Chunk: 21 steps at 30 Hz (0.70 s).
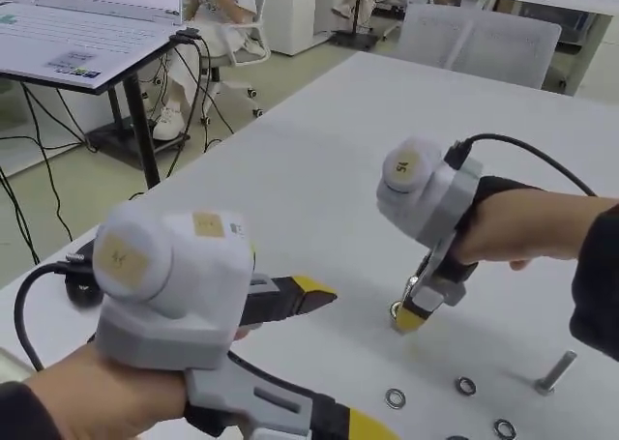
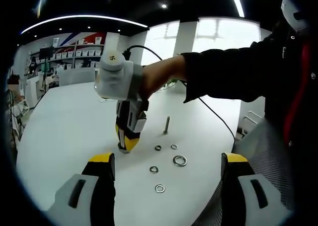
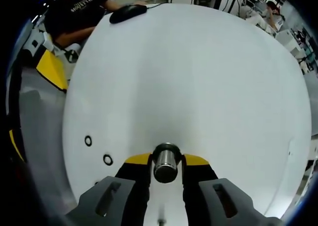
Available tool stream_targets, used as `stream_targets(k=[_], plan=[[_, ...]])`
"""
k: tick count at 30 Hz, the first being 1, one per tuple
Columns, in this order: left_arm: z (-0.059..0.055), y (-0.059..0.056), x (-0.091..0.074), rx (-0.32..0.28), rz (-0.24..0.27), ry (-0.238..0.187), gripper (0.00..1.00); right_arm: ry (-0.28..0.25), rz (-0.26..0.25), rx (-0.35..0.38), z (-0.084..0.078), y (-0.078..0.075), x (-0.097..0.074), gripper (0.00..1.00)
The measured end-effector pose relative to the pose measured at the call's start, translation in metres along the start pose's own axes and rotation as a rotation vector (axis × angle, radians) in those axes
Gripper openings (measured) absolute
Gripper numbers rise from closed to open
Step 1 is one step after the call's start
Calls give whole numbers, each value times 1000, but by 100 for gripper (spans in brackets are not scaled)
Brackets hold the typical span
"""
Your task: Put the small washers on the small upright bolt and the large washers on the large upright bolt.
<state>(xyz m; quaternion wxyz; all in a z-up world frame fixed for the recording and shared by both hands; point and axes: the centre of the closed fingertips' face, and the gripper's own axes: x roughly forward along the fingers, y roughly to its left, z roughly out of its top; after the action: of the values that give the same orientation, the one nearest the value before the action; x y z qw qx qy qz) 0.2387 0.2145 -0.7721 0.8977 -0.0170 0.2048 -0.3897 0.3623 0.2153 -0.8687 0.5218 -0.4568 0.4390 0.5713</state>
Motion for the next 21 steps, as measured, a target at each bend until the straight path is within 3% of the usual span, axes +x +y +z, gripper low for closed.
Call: stream_targets(k=[14, 21], plan=[[4, 5, -3, 1, 24, -17, 88, -32, -26, -3, -2, -3, -7, 31], [8, 13, -6, 8, 67, -38, 88, -51, -60, -3, -6, -3, -20, 31]])
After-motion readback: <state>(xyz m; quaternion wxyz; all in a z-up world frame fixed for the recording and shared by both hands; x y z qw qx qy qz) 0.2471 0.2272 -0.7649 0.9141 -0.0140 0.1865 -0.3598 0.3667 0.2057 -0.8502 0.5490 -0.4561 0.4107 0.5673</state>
